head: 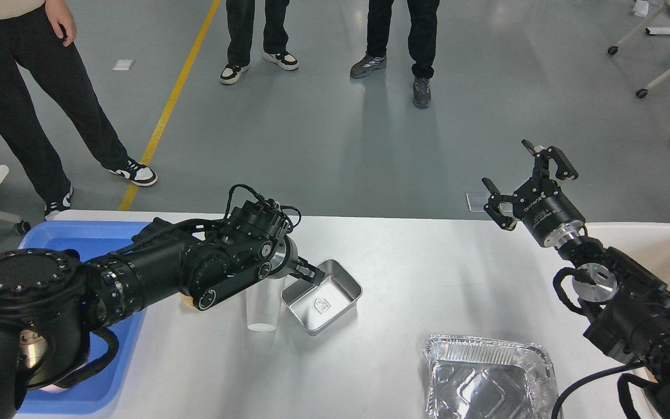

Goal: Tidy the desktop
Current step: 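Reach the left gripper to the steel tray rim and grasp it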

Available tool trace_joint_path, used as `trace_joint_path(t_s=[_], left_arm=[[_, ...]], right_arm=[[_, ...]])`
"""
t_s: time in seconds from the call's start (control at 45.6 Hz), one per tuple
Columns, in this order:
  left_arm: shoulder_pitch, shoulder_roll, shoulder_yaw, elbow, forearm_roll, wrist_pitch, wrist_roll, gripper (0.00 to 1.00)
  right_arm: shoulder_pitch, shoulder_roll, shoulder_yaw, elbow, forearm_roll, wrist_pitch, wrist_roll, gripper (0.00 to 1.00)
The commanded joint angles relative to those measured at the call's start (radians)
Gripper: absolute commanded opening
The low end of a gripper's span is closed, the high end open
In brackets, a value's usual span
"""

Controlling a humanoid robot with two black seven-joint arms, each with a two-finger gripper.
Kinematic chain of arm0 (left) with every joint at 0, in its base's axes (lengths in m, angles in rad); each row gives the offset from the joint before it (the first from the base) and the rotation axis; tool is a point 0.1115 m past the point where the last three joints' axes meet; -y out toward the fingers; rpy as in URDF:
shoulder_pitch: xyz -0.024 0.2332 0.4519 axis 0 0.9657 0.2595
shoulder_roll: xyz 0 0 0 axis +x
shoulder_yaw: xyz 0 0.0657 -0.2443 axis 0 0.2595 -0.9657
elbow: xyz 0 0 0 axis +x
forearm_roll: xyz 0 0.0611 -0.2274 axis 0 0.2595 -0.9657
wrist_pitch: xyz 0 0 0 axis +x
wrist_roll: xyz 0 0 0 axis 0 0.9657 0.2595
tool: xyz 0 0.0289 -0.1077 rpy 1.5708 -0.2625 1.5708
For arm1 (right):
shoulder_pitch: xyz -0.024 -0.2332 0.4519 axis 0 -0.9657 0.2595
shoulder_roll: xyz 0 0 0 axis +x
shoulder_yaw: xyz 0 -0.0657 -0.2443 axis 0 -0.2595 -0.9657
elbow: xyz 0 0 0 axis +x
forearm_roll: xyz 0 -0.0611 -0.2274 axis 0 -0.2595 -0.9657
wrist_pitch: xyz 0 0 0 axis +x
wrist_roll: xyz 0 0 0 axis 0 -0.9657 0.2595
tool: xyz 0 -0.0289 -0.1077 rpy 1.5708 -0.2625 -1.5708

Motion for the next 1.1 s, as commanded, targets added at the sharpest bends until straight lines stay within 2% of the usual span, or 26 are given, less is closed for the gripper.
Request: trace_joint_path(t_s=[0.0, 0.307, 0.746, 0.855, 0.921, 1.075], left_arm=[[0.007, -0.025, 0.013, 0.028, 0.007, 0.007, -0.005, 0.81], [0.028, -0.088, 0.033, 0.094, 0.028, 0.037, -0.008, 0.77], [0.077, -0.117, 0.071, 0.137, 0.027, 0.075, -0.003, 0.66], [0.086, -0.126, 0.071, 0.150, 0.027, 0.090, 0.000, 0.58], [0.089, -0.128, 0.073, 0.151, 0.027, 0.093, 0.003, 0.43], [0.097, -0.128, 0.071, 0.153, 0.027, 0.095, 0.006, 0.18]], right_arm=[[-0.003, 0.000, 0.000, 0.000, 0.000, 0.000, 0.001, 1.00], [-0.008, 0.000, 0.000, 0.008, 0.000, 0.000, 0.000, 1.00], [-0.014, 0.000, 0.000, 0.008, 0.000, 0.000, 0.001, 1.00], [-0.014, 0.000, 0.000, 0.008, 0.000, 0.000, 0.001, 1.00], [-0.014, 0.000, 0.000, 0.008, 0.000, 0.000, 0.001, 1.00], [-0.014, 0.000, 0.000, 0.008, 0.000, 0.000, 0.001, 1.00]])
